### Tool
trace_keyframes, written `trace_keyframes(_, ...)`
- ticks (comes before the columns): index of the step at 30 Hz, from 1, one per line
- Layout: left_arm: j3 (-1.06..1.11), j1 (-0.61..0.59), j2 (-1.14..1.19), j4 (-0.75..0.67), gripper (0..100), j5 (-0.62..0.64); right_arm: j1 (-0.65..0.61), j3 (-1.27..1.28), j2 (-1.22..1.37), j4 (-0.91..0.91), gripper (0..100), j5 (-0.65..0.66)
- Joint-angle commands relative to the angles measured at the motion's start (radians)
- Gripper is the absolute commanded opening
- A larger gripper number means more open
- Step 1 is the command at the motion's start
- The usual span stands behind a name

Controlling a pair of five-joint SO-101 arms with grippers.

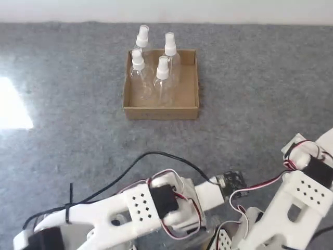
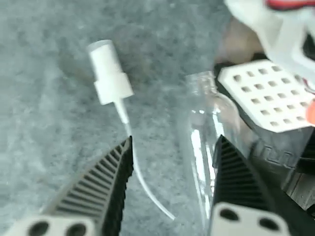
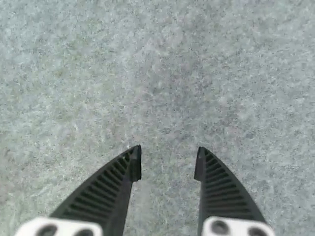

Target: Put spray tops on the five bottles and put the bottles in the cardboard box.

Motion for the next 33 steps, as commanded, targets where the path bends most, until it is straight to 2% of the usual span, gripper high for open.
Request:
trace_keyframes(1,-0.067,0.049,0.008,-0.02,25,0.038,0.013,-0.06,-0.025,-0.027,15.2,0.011)
trace_keyframes(6,-0.064,0.057,0.009,-0.021,30,0.083,0.013,-0.06,-0.025,-0.027,15.2,0.011)
trace_keyframes(12,-0.062,0.057,0.017,-0.02,30,0.083,0.012,-0.06,-0.025,-0.027,15.2,0.011)
trace_keyframes(16,-0.074,0.057,0.117,-0.023,30,0.083,0.008,-0.06,-0.024,-0.027,15.2,0.011)
trace_keyframes(26,-0.205,0.052,0.407,-0.015,26,0.08,0.008,-0.06,-0.024,-0.027,15.2,0.011)
trace_keyframes(30,-0.226,0.052,0.456,-0.012,26,0.08,0.008,-0.06,-0.024,-0.027,15.2,0.011)
trace_keyframes(33,-0.251,0.051,0.463,0.011,21,0.078,0.008,-0.06,-0.024,-0.027,15.2,0.011)
